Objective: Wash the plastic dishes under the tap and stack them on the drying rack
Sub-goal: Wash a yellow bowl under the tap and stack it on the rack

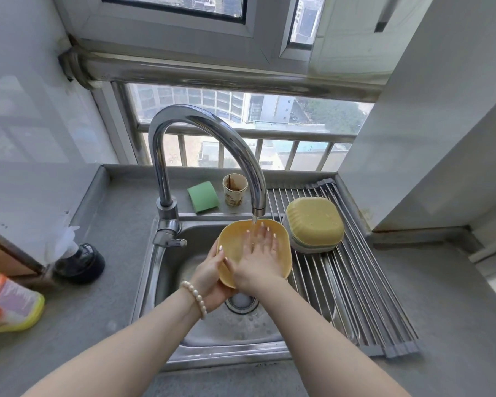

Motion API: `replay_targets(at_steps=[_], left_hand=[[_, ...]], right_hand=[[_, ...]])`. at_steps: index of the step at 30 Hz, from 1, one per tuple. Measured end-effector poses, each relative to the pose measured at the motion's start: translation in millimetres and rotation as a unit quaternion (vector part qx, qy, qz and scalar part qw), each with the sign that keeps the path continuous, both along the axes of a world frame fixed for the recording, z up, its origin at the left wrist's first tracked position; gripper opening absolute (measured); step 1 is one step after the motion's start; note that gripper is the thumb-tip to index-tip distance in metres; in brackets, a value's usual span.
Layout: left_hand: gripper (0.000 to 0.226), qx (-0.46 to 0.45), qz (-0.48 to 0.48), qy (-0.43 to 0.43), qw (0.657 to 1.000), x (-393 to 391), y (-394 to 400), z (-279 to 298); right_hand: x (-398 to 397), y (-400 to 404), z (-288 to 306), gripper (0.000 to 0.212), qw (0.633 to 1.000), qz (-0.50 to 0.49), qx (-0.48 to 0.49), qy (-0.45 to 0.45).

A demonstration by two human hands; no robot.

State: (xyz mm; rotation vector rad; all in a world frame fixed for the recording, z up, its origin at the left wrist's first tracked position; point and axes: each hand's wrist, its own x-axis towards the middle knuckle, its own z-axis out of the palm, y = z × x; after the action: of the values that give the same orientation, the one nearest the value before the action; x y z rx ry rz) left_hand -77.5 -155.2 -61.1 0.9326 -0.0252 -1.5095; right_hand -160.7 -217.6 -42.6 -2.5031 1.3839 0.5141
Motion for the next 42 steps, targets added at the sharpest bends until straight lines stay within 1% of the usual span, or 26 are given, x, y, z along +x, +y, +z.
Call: replay_targets(at_steps=[2, 4, 7, 9, 12, 14, 17, 19, 21, 23, 24, 27, 28, 30, 31, 33, 34, 35, 37, 39, 42], left_hand=[[0.037, -0.016, 0.026, 0.015, 0.999, -1, -6, -2], [0.037, -0.014, 0.052, 0.014, 0.998, -1, -10, -4], [0.045, 0.012, 0.062, 0.024, 0.998, 1, -17, -9], [0.046, 0.03, 0.069, -0.003, 0.997, 3, -19, -11], [0.042, 0.058, 0.085, -0.101, 0.99, 9, -20, -13], [0.042, 0.086, 0.096, -0.176, 0.976, 16, -22, -11], [0.043, 0.139, 0.098, -0.286, 0.943, 22, -24, -11], [0.04, 0.156, 0.1, -0.357, 0.915, 19, -23, -9], [0.036, 0.181, 0.098, -0.414, 0.887, 16, -22, -6], [0.037, 0.188, 0.086, -0.454, 0.867, 15, -21, -5], [0.037, 0.188, 0.078, -0.47, 0.859, 16, -21, -4], [0.037, 0.197, 0.046, -0.5, 0.842, 25, -22, -2], [0.037, 0.201, 0.029, -0.505, 0.839, 29, -21, -2], [0.037, 0.209, -0.002, -0.513, 0.833, 34, -21, -3], [0.037, 0.213, -0.009, -0.516, 0.83, 36, -20, -4], [0.037, 0.222, -0.022, -0.516, 0.827, 38, -16, -5], [0.036, 0.223, -0.029, -0.512, 0.829, 38, -15, -7], [0.036, 0.229, -0.037, -0.501, 0.834, 38, -14, -9], [0.036, 0.23, -0.052, -0.466, 0.853, 37, -11, -13], [0.035, 0.226, -0.067, -0.439, 0.867, 34, -7, -16], [0.03, 0.225, -0.063, -0.378, 0.896, 33, -1, -15]], right_hand=[[4, 1, 0, 0.07, 0.998, 0.048, 0.02, -0.04], [7, 5, 1, 0.065, 0.991, 0.097, 0.038, -0.079], [9, 5, -3, 0.066, 0.985, 0.112, 0.058, -0.114], [9, 6, -6, 0.068, 0.977, 0.124, 0.1, -0.143], [6, 9, -6, 0.071, 0.96, 0.136, 0.161, -0.183], [2, 15, -6, 0.069, 0.947, 0.14, 0.202, -0.208], [-6, 22, -11, 0.05, 0.926, 0.115, 0.262, -0.248], [-13, 25, -11, 0.037, 0.909, 0.076, 0.281, -0.299], [-21, 27, -10, 0.032, 0.887, 0.033, 0.301, -0.35], [-28, 29, -8, 0.027, 0.875, 0.005, 0.289, -0.389], [-32, 28, -10, 0.024, 0.874, -0.002, 0.262, -0.409], [-47, 21, -22, 0.039, 0.885, -0.033, 0.155, -0.438], [-52, 18, -27, 0.043, 0.889, -0.033, 0.14, -0.435], [-61, 12, -33, 0.053, 0.914, 0.019, 0.111, -0.39], [-63, 11, -33, 0.057, 0.931, 0.062, 0.095, -0.347], [-62, 7, -29, 0.061, 0.962, 0.145, 0.051, -0.226], [-62, 4, -26, 0.059, 0.971, 0.164, 0.029, -0.171], [-61, 1, -23, 0.055, 0.976, 0.172, 0.02, -0.136], [-60, -6, -17, 0.052, 0.981, 0.172, 0.021, -0.082], [-56, -11, -15, 0.053, 0.985, 0.163, 0.056, -0.028], [-46, -14, -14, 0.06, 0.98, 0.159, 0.115, 0.009]])
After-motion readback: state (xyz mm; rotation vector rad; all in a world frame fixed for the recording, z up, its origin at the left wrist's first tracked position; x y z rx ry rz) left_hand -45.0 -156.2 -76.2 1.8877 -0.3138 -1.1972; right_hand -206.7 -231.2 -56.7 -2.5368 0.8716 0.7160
